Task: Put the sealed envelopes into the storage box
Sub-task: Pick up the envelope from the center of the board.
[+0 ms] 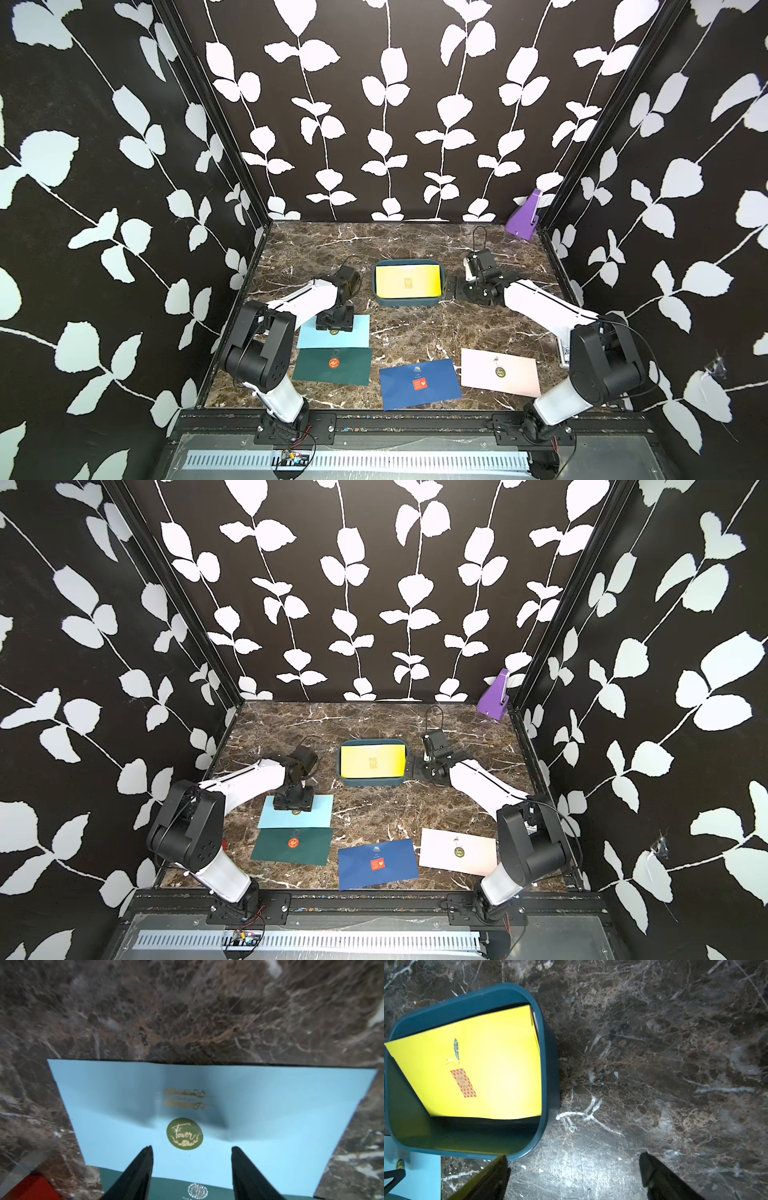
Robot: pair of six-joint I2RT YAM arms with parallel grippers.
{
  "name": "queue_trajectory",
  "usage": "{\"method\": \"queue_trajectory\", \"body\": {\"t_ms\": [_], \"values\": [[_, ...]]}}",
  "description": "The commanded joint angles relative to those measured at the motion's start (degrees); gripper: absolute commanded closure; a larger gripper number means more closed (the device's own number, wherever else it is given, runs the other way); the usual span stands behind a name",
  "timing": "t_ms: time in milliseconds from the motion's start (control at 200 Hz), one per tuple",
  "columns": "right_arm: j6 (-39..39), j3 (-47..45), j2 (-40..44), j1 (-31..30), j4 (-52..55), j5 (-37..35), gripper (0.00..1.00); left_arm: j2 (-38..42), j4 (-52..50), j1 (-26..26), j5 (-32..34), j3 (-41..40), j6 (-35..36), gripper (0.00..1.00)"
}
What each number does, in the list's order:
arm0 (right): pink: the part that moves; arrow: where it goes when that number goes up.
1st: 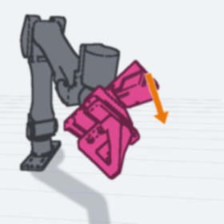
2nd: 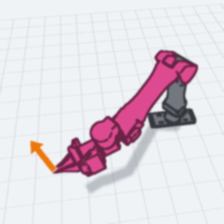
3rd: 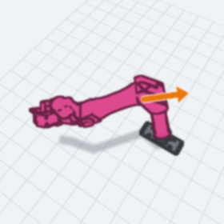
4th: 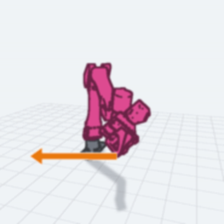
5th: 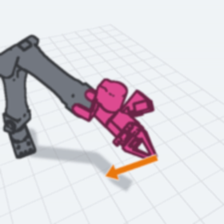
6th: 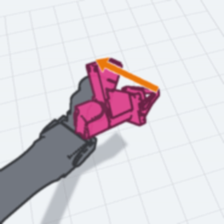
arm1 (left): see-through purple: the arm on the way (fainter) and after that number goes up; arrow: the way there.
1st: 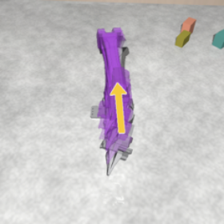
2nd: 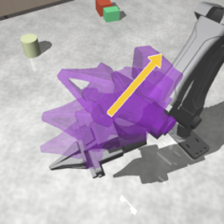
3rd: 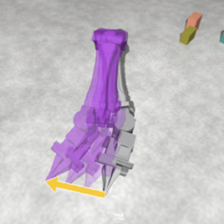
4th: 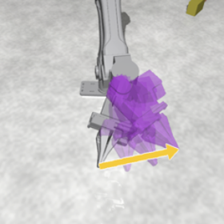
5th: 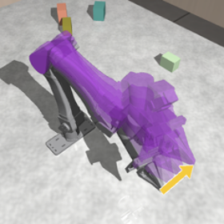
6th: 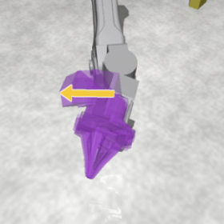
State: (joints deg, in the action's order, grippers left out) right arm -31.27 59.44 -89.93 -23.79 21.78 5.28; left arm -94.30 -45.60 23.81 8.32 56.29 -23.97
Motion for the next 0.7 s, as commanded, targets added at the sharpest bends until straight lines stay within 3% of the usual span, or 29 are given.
{"method": "queue_trajectory", "body": {"t_ms": [0,695], "values": [[0.6,-2.11,1.68,-1.59,0.49,0.4,0.01,2.25,4.45,0.7,-2.69,-1.88,-3.57,0.37],[-1.78,-5.46,2.71,-5.13,0.69,1.72,0.01,-8.71,13.49,12.42,-10.19,1.92,-13.96,0.4]]}}
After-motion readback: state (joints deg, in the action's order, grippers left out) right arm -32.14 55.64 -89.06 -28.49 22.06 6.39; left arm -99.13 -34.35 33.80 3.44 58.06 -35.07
